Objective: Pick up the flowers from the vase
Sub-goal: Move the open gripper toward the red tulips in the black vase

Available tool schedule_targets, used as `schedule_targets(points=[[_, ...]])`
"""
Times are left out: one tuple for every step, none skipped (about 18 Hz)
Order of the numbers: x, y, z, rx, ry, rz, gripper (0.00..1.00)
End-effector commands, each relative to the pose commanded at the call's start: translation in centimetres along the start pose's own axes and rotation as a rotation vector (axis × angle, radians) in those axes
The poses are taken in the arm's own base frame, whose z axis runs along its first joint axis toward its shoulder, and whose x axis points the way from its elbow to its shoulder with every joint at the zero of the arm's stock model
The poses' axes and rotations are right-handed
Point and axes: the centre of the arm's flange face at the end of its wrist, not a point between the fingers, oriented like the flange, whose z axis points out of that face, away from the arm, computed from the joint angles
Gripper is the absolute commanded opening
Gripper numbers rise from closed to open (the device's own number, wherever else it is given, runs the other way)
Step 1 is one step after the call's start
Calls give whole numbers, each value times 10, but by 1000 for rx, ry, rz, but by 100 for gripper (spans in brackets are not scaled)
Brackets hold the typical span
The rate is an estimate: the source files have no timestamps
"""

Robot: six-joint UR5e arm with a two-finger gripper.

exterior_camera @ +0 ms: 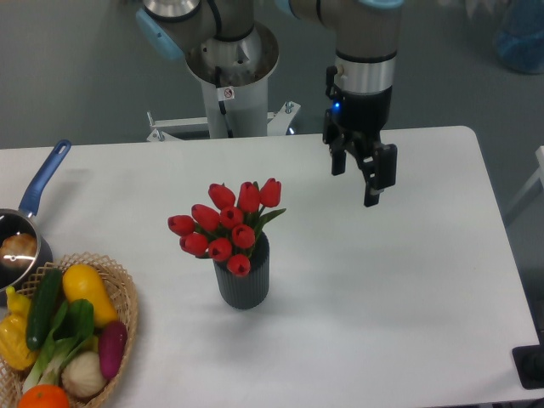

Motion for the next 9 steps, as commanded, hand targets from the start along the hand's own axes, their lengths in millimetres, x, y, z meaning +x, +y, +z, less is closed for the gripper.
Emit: schedule_targets(points=[[0, 0, -3, -5, -5, 2, 100], [1, 1, -5, -13, -6, -1, 100], [2, 6, -4, -10, -2, -8, 100], [5, 8, 2, 6, 6, -12, 100], [6, -1, 4, 40, 5, -5, 100], [5, -3, 8, 85, 5, -9, 100], [8, -6, 13, 142, 10, -23, 100], [13, -7, 20, 191, 22, -61, 100], [16, -7, 25, 221, 32, -128, 100]])
